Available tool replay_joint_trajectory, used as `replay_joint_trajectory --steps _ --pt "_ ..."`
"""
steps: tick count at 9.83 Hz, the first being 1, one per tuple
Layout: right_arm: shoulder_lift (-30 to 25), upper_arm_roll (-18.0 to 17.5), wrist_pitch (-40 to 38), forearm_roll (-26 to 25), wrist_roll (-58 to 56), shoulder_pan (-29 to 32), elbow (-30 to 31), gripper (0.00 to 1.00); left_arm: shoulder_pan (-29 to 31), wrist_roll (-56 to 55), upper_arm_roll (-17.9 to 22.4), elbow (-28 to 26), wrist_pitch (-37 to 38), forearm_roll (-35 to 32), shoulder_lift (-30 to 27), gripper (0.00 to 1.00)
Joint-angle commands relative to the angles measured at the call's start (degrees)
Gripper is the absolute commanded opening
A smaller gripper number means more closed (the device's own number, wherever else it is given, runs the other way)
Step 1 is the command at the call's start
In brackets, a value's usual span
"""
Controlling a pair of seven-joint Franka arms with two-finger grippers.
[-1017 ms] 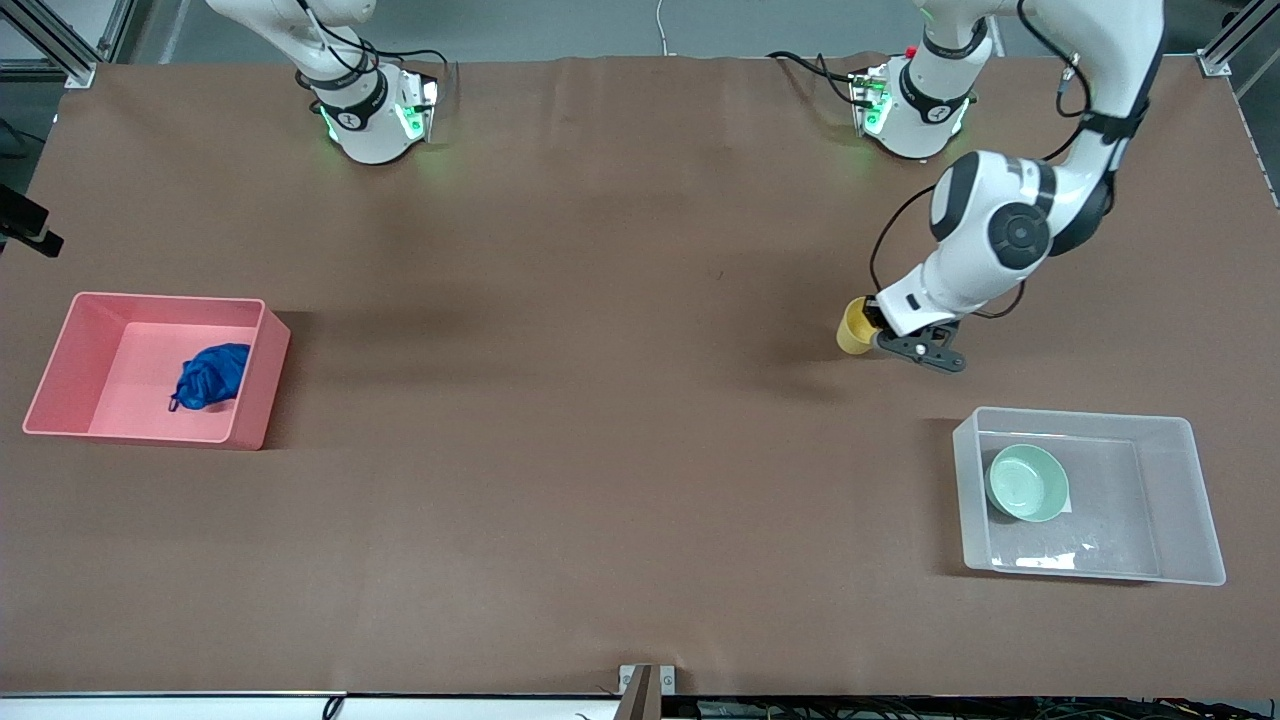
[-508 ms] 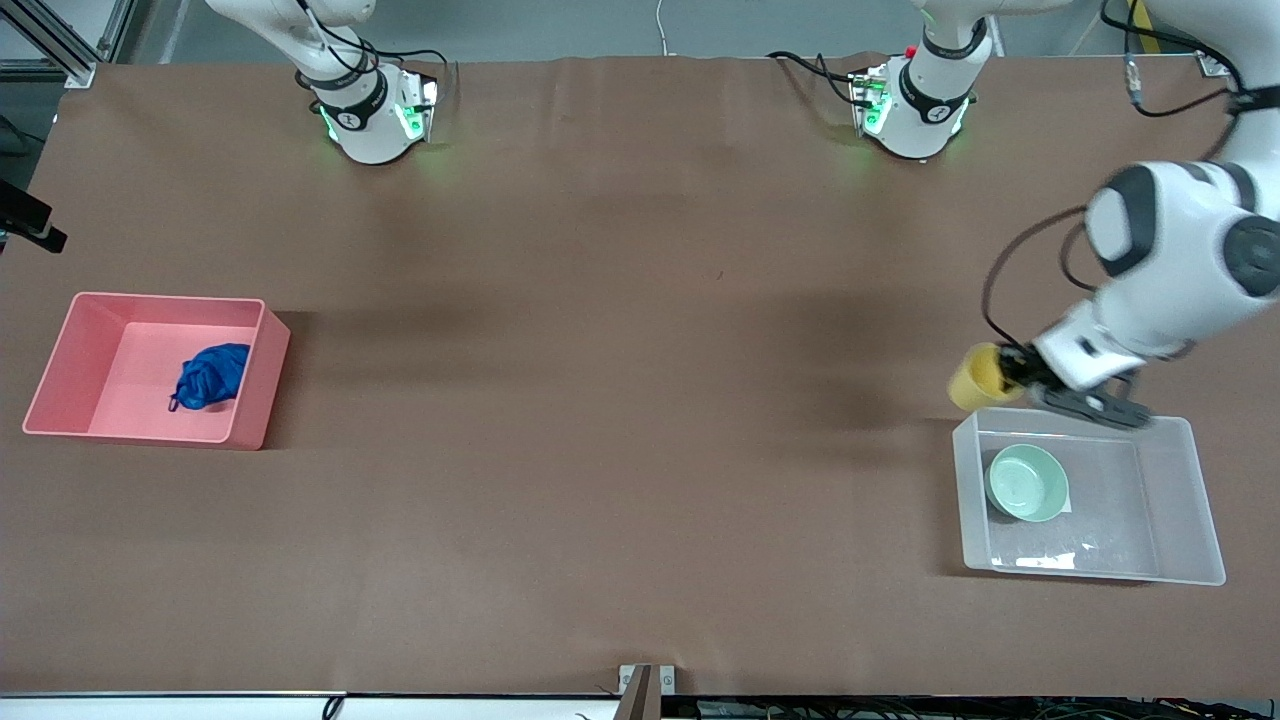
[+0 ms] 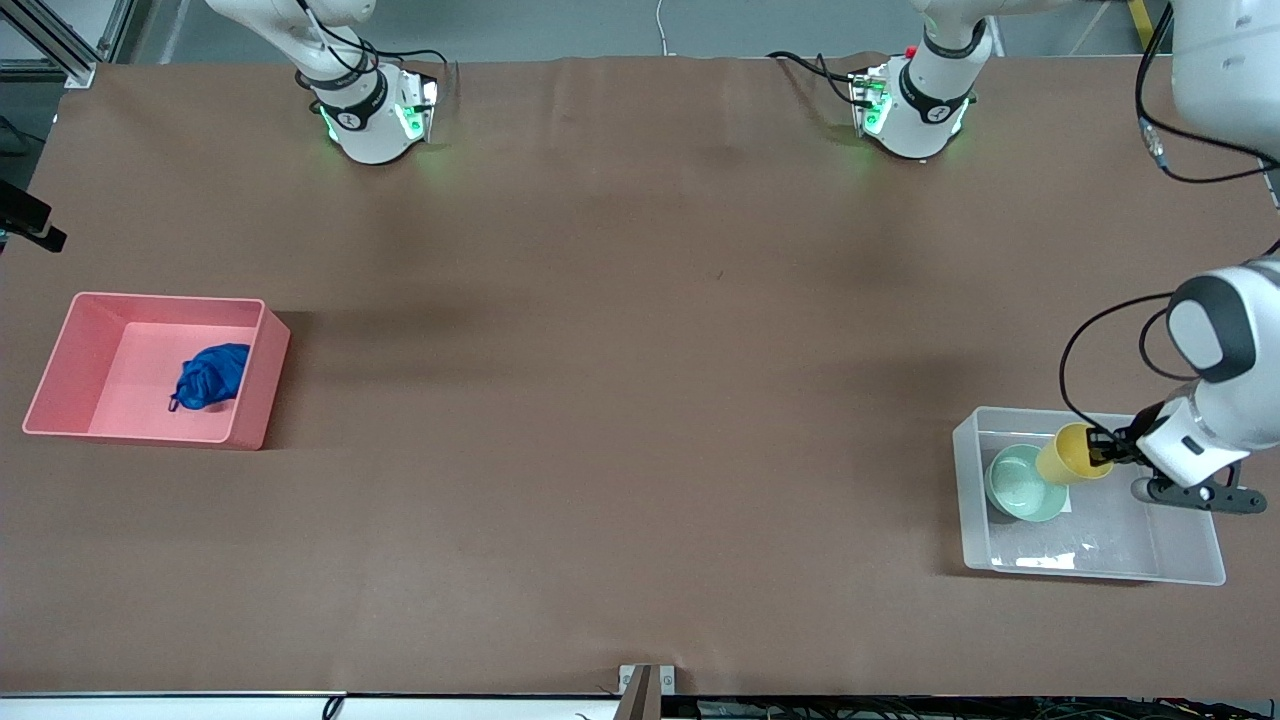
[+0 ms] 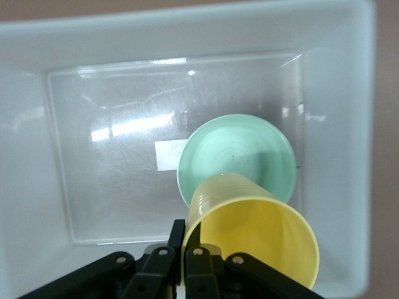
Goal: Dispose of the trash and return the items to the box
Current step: 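Carry the yellow cup with the left gripper over the clear bin, then lower the cup into the green bowl and open the left gripper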
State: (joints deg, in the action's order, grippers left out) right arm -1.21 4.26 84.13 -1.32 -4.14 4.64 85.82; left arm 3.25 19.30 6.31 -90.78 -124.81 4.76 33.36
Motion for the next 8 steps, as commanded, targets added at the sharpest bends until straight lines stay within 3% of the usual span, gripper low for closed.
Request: replay_joint_trajectory --steps 1,2,3,4,5,6,8 --pt "-0.2 -0.2 -0.5 -0.8 -0.1 0.1 -0.1 1.0 -0.2 0.9 0.0 1.8 -3.3 1.4 5.2 0.02" --pt "-0.2 -0.2 -0.5 -0.7 -0.2 0.1 -0.1 1.0 -0.2 0.8 0.0 1.8 -4.4 1.4 6.3 0.02" --pt "-0.2 -0.2 -0.5 -0.7 -0.3 0.2 -0.1 1.0 -0.3 0.7 0.0 1.5 -4.8 1.5 6.9 0.09" --pt "-0.2 -0.2 -0.5 -0.7 -0.4 0.3 -0.1 1.0 -0.2 0.7 0.0 1.3 -4.7 1.6 6.5 0.56" --pt "-0.2 -0.2 -0.5 -0.8 -0.4 0.3 -0.1 1.0 -0.1 1.0 0.0 1.3 -4.7 1.5 5.7 0.95" --pt "-0.2 -0.2 -0.5 -0.7 -0.4 0.3 -0.1 1.0 -0.2 1.0 0.0 1.2 -3.8 1.5 3.4 1.0" --pt "-0.2 -0.2 -0.5 -0.7 -0.5 0.3 -0.1 1.0 -1.0 -0.5 -0.2 -0.6 0.6 1.2 -4.1 1.0"
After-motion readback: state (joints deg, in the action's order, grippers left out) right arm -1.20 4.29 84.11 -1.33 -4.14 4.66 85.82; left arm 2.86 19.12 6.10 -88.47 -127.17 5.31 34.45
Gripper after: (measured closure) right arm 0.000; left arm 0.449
